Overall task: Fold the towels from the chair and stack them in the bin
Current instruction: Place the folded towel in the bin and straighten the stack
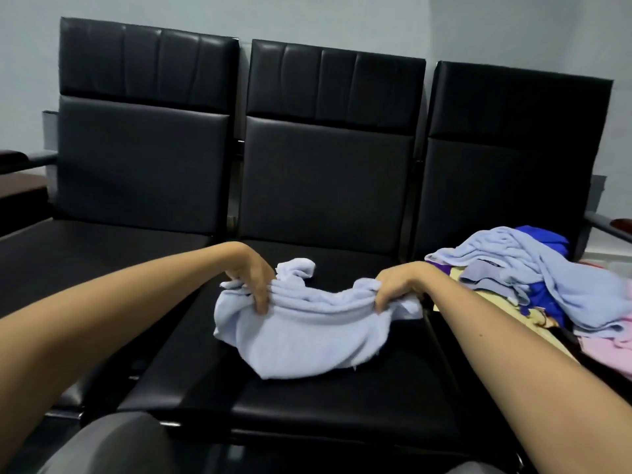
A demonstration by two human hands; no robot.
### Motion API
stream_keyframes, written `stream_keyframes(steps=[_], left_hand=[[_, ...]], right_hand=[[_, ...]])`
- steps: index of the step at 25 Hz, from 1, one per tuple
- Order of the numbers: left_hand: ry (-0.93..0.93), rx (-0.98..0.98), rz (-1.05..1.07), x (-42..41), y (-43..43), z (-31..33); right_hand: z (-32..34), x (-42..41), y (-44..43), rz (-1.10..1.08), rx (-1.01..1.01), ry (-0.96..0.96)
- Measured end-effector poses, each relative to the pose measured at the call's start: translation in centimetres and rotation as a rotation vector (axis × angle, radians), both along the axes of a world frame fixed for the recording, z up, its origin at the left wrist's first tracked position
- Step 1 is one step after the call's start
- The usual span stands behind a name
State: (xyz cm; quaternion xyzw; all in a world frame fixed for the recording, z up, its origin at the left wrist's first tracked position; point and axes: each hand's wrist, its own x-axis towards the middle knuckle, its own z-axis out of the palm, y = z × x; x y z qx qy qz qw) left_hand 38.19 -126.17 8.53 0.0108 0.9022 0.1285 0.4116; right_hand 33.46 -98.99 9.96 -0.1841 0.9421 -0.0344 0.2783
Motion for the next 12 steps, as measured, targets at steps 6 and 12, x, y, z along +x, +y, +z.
stream_keyframes(steps=[6, 12], left_hand=[[0.896, -0.184, 0.147, -8.5, -2.0, 6.2], [1.622, 0.036, 0.356, -10.8, -2.2, 21.8]], right_hand=[[5.2, -8.5, -3.1, -0.277, -0.243, 0.514], [20.1, -10.7, -3.3, -0.342, -0.702, 0.899]])
